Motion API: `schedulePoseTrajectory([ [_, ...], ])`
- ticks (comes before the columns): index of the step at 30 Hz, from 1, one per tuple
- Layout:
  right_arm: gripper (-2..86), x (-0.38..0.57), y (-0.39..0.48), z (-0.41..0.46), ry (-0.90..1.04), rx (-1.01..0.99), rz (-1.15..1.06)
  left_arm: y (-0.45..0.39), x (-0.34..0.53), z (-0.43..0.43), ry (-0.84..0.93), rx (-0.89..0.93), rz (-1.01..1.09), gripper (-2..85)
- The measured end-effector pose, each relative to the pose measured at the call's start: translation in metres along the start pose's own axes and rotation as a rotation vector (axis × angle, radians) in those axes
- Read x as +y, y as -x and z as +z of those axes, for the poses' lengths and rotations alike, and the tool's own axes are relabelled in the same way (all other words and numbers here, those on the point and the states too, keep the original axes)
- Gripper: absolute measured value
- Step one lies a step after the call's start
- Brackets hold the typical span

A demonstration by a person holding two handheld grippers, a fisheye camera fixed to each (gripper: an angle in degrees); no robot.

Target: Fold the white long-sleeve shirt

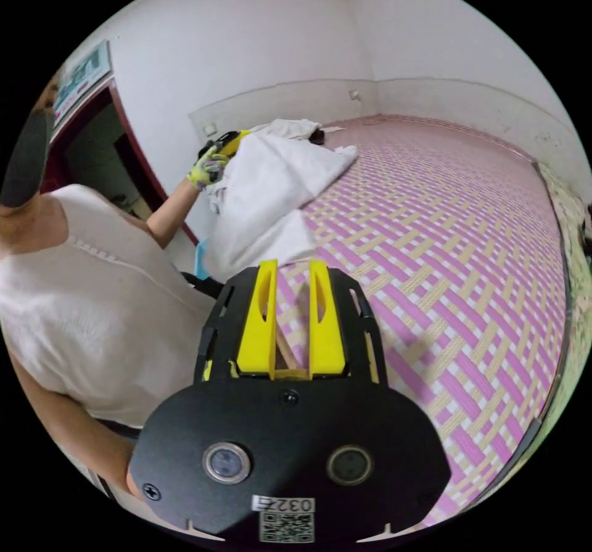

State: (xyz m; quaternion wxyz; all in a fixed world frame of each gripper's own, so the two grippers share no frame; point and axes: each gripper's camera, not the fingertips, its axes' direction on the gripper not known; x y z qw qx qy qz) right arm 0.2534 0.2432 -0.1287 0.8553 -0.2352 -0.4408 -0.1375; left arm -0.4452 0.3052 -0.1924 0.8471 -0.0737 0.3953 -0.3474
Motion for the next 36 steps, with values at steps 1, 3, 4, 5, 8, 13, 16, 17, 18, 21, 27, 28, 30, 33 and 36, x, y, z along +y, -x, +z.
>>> schedulePoseTrajectory([
  [1,8.6,-0.003,-0.004,0.003,0.001,-0.019,0.019,0.004,-0.001,0.002,0.024,-0.044,-0.016,-0.4],
  [3,9.2,-0.02,-0.01,0.025,0.049,-0.057,0.077,0.015,0.003,0.015,0.103,-0.038,-0.027,0.4],
  [4,9.4,-0.025,-0.009,0.032,0.069,-0.067,0.079,0.016,0.005,0.018,0.114,-0.011,-0.024,0.6],
  [5,10.0,-0.034,-0.004,0.048,0.111,-0.107,0.066,0.018,0.009,0.02,0.116,0.029,-0.024,1.2],
  [8,11.2,-0.056,0.016,0.082,0.225,-0.181,0.026,0.02,0.015,0.017,0.085,0.063,-0.027,4.5],
  [13,10.6,-0.07,0.033,0.103,0.316,-0.146,-0.009,0.015,0.019,0.02,0.136,0.038,0.002,8.2],
  [16,2.6,-0.074,0.036,0.11,0.372,-0.125,-0.063,0.015,0.016,0.036,0.185,-0.018,-0.004,6.5],
  [17,0.3,-0.078,0.032,0.103,0.356,-0.122,-0.062,0.013,0.011,0.042,0.174,0.015,-0.01,4.0],
  [18,-0.4,-0.083,0.025,0.082,0.285,-0.104,-0.045,0.009,0.003,0.045,0.136,0.058,-0.012,1.9],
  [21,-0.8,-0.081,0.003,-0.03,-0.094,0.011,0.043,-0.006,-0.022,0.052,0.054,0.062,-0.005,-0.7],
  [27,-0.7,0.004,-0.067,-0.16,-0.419,0.239,0.418,-0.001,-0.057,0.122,0.195,-0.051,-0.096,3.8],
  [28,-0.6,0.013,-0.077,-0.158,-0.397,0.255,0.471,0.004,-0.057,0.132,0.236,-0.062,-0.133,5.3],
  [30,0.4,0.043,-0.105,-0.143,-0.306,0.192,0.558,0.007,-0.049,0.161,0.352,-0.057,-0.158,9.3],
  [33,4.5,0.082,-0.118,-0.146,-0.347,0.13,0.615,-0.023,-0.021,0.162,0.338,-0.105,-0.028,10.4],
  [36,8.0,0.105,-0.125,-0.162,-0.366,0.162,0.652,-0.077,0.019,0.159,0.373,-0.203,0.198,11.1],
])
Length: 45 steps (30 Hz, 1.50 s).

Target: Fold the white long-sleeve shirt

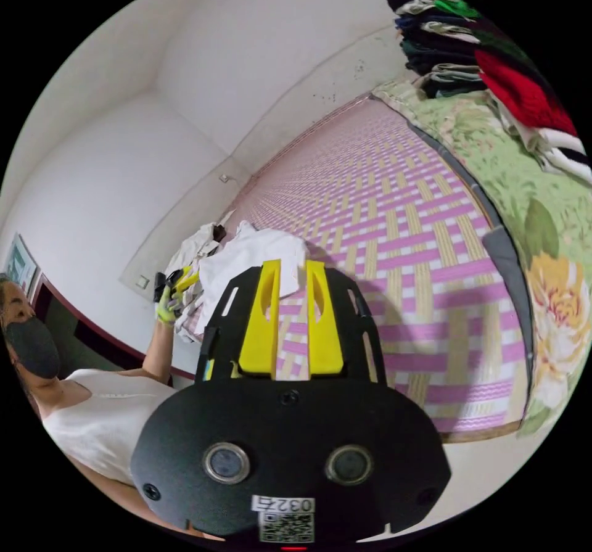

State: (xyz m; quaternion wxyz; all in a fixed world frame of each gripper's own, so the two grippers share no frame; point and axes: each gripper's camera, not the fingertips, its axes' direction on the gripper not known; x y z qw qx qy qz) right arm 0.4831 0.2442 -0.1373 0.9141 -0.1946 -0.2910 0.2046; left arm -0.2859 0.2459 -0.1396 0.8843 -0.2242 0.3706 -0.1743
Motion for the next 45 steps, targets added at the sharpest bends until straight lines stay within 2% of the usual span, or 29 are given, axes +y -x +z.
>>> schedulePoseTrajectory([
  [3,9.2,0.001,-0.012,-0.011,0.015,0.009,0.011,-0.048,0.039,0.01,0.08,-0.092,0.112,12.1],
  [9,10.8,-0.004,-0.029,-0.005,0.104,-0.049,0.031,-0.078,0.085,0.045,0.259,-0.1,0.088,13.6],
  [13,11.0,-0.008,-0.027,0.001,0.144,-0.088,0.021,-0.093,0.083,0.052,0.26,-0.184,0.119,12.2],
  [16,9.4,-0.013,-0.025,0.01,0.181,-0.139,0.018,-0.09,0.078,0.064,0.34,-0.122,0.111,7.4],
  [19,4.1,-0.014,-0.018,0.005,0.168,-0.183,-0.01,-0.069,0.073,0.058,0.347,0.043,0.029,0.3],
  [20,1.1,-0.014,-0.012,-0.004,0.137,-0.192,-0.032,-0.06,0.07,0.046,0.301,0.175,-0.001,-0.2],
  [24,-0.5,-0.022,0.035,-0.054,0.012,-0.229,-0.178,-0.035,0.044,-0.026,0.016,0.748,-0.082,-0.8],
  [26,-0.7,-0.032,0.07,-0.082,-0.053,-0.244,-0.259,-0.042,0.02,-0.065,-0.077,0.829,-0.039,-0.9],
  [31,-0.8,-0.064,0.198,-0.175,-0.248,-0.208,-0.541,-0.117,-0.049,-0.186,-0.299,0.783,0.163,-0.9],
  [34,-0.8,-0.082,0.284,-0.228,-0.354,-0.132,-0.686,-0.176,-0.089,-0.254,-0.422,0.677,0.292,-0.9],
  [36,-0.8,-0.09,0.346,-0.269,-0.439,-0.074,-0.771,-0.209,-0.115,-0.293,-0.49,0.707,0.326,-0.9],
  [40,-0.8,-0.079,0.421,-0.329,-0.549,-0.057,-0.873,-0.26,-0.126,-0.347,-0.591,0.738,0.41,-0.9],
  [45,-0.8,-0.025,0.493,-0.383,-0.623,0.075,-1.029,-0.32,-0.087,-0.417,-0.709,0.754,0.595,-0.9],
])
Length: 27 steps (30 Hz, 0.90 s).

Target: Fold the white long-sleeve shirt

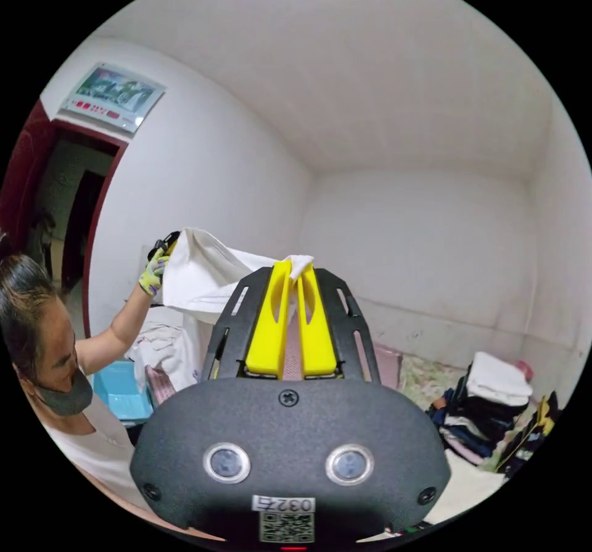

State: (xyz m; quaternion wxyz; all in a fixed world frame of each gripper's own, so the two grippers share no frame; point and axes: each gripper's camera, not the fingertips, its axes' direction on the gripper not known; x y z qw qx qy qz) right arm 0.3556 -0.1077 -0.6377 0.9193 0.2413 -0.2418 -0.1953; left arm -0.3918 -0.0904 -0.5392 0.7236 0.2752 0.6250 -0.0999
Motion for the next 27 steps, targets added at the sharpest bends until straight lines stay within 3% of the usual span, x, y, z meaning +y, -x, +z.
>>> schedulePoseTrajectory([
  [4,-0.8,-0.008,0.025,-0.021,0.039,-0.002,-0.059,-0.041,0.003,-0.014,0.018,0.006,0.077,-0.9],
  [8,-0.8,0.005,0.006,0.005,0.128,-0.049,-0.001,-0.038,0.016,-0.015,0.114,-0.151,0.111,-0.9],
  [13,-0.9,0.066,-0.066,0.131,0.367,-0.093,0.196,0.085,0.046,-0.001,0.245,-0.353,-0.131,-0.9],
  [15,-0.9,0.11,-0.109,0.219,0.522,-0.117,0.315,0.175,0.065,0.004,0.317,-0.5,-0.296,-0.9],
  [18,-0.9,0.118,-0.152,0.288,0.544,-0.074,0.435,0.265,0.053,0.007,0.264,-0.454,-0.496,-0.9],
  [19,-0.9,0.106,-0.152,0.289,0.499,-0.061,0.425,0.267,0.044,0.01,0.231,-0.44,-0.483,-0.9],
  [23,-0.9,0.008,-0.104,0.241,0.152,0.158,0.147,0.185,-0.033,0.04,0.125,-0.361,-0.021,-0.9],
  [27,-0.9,0.01,-0.092,0.221,0.155,0.023,0.096,0.144,-0.029,0.019,0.16,-0.365,0.115,-0.9],
])
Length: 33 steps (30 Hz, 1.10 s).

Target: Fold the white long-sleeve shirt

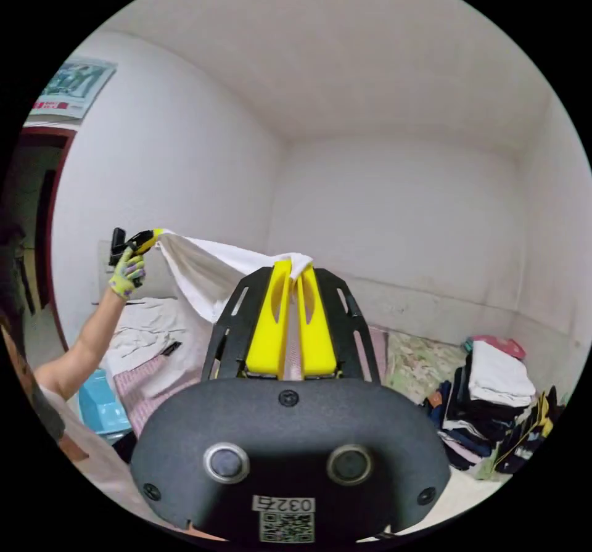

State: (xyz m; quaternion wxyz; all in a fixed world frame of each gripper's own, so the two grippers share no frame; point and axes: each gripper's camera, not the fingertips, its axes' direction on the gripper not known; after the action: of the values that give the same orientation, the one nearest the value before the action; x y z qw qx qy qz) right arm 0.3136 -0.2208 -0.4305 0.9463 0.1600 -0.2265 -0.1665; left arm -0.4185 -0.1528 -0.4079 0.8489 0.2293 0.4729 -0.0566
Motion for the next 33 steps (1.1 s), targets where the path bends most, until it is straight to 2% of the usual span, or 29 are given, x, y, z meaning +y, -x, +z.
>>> schedulePoseTrajectory([
  [4,-0.9,0.075,0.005,0.023,0.144,-0.072,-0.016,0.023,0.078,-0.022,0.157,0.066,-0.099,-1.0],
  [10,-0.8,0.302,0.013,0.121,0.528,-0.317,0.157,0.098,0.308,-0.061,0.602,-0.138,-0.367,-1.0],
  [12,-0.7,0.399,0.012,0.163,0.686,-0.416,0.318,0.142,0.412,-0.082,0.726,-0.159,-0.636,-1.0],
  [15,-0.3,0.484,0.001,0.184,0.762,-0.522,0.537,0.17,0.494,-0.113,0.658,-0.065,-0.916,-0.8],
  [18,1.3,0.522,-0.014,0.183,0.743,-0.64,0.69,0.172,0.508,-0.123,0.712,-0.138,-0.92,-0.3],
  [22,12.9,0.54,-0.04,0.169,0.747,-0.571,0.786,0.174,0.497,-0.13,0.715,-0.144,-0.882,3.7],
  [24,13.7,0.547,-0.049,0.161,0.734,-0.557,0.825,0.176,0.492,-0.14,0.675,-0.148,-0.874,7.8],
  [27,13.6,0.554,-0.044,0.17,0.79,-0.59,0.824,0.18,0.5,-0.141,0.71,-0.156,-0.888,8.4],
  [31,13.3,0.548,-0.028,0.186,0.844,-0.601,0.73,0.179,0.507,-0.131,0.774,-0.117,-0.872,8.0],
  [33,10.0,0.54,-0.016,0.198,0.859,-0.65,0.678,0.179,0.509,-0.119,0.871,-0.14,-0.848,4.6],
])
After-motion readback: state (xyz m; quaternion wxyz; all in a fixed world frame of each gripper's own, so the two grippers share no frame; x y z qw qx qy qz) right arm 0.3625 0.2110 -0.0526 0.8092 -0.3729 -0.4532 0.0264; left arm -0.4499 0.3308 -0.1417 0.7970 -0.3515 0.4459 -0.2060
